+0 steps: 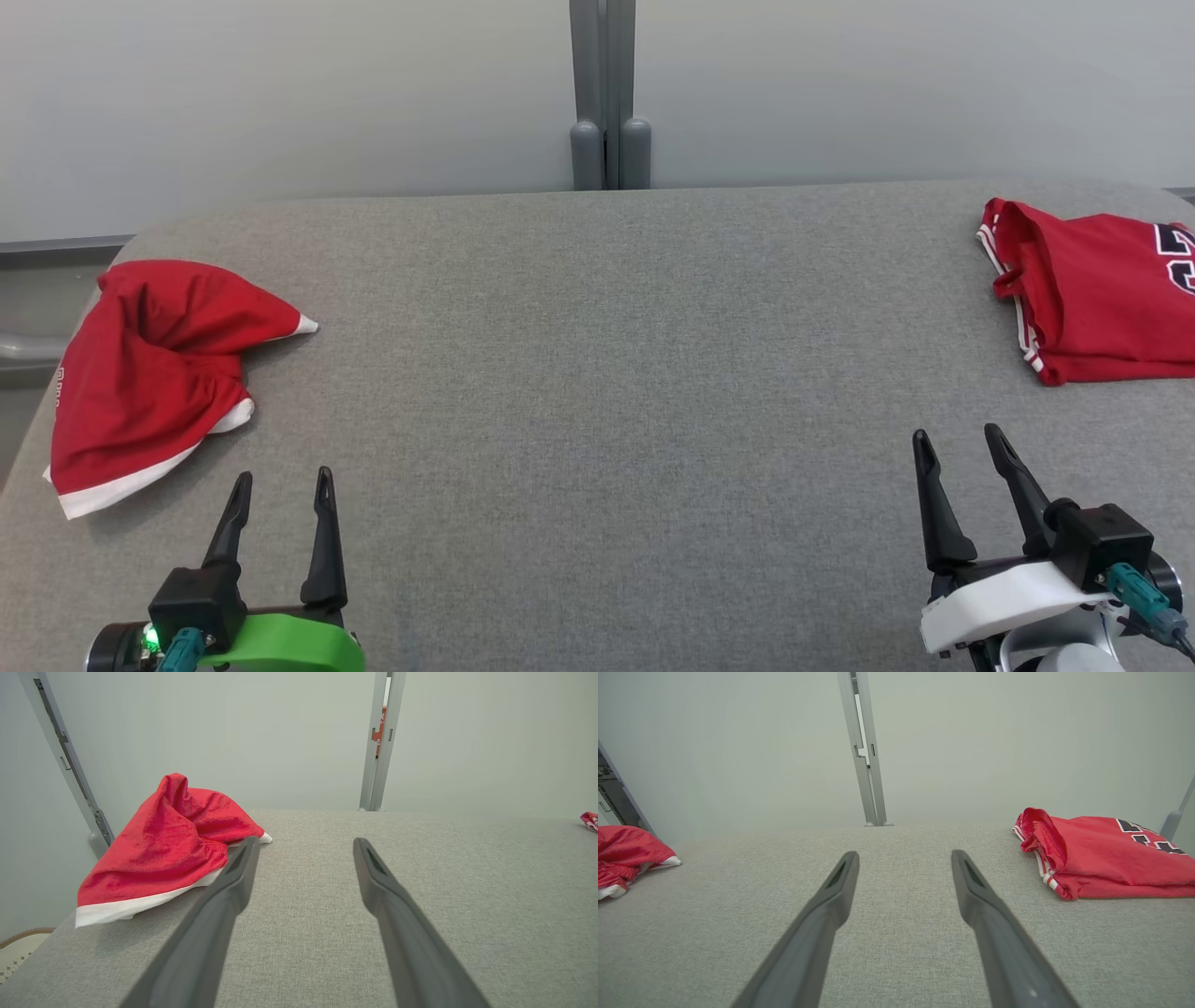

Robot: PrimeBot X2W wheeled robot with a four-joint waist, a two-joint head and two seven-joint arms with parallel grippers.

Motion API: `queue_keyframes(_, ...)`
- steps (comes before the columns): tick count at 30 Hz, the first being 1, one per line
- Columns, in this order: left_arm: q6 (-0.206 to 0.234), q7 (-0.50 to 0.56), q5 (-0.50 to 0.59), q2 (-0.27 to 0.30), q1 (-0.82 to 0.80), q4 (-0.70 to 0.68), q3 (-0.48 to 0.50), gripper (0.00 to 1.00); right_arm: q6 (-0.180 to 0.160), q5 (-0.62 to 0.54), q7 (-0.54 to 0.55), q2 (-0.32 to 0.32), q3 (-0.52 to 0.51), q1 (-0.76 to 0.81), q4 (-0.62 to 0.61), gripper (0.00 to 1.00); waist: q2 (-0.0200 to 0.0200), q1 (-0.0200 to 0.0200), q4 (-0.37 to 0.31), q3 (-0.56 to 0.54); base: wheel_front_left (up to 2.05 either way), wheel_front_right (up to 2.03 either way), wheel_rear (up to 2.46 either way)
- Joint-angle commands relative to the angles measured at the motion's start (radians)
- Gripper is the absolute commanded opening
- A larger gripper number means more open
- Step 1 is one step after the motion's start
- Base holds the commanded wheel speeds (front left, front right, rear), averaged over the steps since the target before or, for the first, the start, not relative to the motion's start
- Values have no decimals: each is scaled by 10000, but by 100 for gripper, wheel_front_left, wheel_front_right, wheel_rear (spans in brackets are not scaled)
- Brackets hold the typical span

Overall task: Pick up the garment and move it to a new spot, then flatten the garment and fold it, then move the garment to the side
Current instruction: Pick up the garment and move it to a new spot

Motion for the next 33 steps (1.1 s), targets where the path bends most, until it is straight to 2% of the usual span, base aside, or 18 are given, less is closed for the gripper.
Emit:
queue_keyframes(1,9,4,25,2,-125,2,61,100,-19,15,-29,4,-7,74,30,100,0,0,36,-3,0,0,0)
queue_keyframes(12,33,4,131,5,-137,-33,245,100,-19,93,-30,69,111,140,37,100,0,0,826,7,0,0,0)
queue_keyframes(33,15,4,186,50,93,-55,935,100,-19,128,-29,60,449,-30,250,100,0,0,3653,196,0,0,0)
